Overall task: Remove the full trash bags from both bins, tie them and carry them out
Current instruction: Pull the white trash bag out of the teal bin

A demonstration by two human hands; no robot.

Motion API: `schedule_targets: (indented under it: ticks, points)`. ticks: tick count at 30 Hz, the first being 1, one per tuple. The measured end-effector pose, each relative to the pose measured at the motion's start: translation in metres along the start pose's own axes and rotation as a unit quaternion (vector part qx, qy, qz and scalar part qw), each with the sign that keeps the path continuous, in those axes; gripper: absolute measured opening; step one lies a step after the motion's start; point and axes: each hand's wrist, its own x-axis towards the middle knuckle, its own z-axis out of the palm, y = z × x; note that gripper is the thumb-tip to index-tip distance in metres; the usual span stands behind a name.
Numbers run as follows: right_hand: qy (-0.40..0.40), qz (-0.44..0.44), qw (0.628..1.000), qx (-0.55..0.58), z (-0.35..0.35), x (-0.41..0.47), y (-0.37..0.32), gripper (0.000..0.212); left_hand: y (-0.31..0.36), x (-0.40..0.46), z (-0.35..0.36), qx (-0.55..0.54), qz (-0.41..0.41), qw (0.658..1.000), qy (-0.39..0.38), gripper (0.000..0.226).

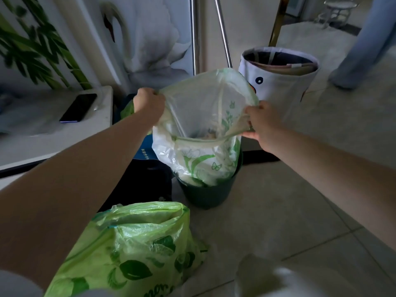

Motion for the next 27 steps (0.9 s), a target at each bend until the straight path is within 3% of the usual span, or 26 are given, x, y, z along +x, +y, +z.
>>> schedule_targets:
  ticks: [5, 13, 19, 25, 27]
  points:
    - [0.025, -0.068, 0.997, -0.041, 0.000, -0.013, -0.033, 0.018, 0.026, -0.012, -0.035, -0.012, 0.019, 0.999, 0.046, 0.028]
    - [0.076, -0.153, 0.977, -0.130, -0.008, -0.050, -0.093, 0.035, 0.061, -0.037, -0.097, -0.067, 0.027, 0.995, 0.064, 0.024]
    - [0.110, -0.228, 0.959, -0.124, -0.022, -0.081, -0.133, 0.016, 0.092, -0.073, -0.134, -0.137, 0.036, 0.987, 0.072, 0.013]
    - [0.113, -0.244, 0.955, -0.126, -0.039, -0.116, -0.146, 0.026, 0.103, -0.113, -0.151, -0.178, 0.041, 0.981, 0.058, 0.021]
    - [0.115, -0.243, 0.956, -0.120, -0.045, -0.126, -0.144, 0.020, 0.104, -0.128, -0.154, -0.186, 0.044, 0.980, 0.050, 0.019]
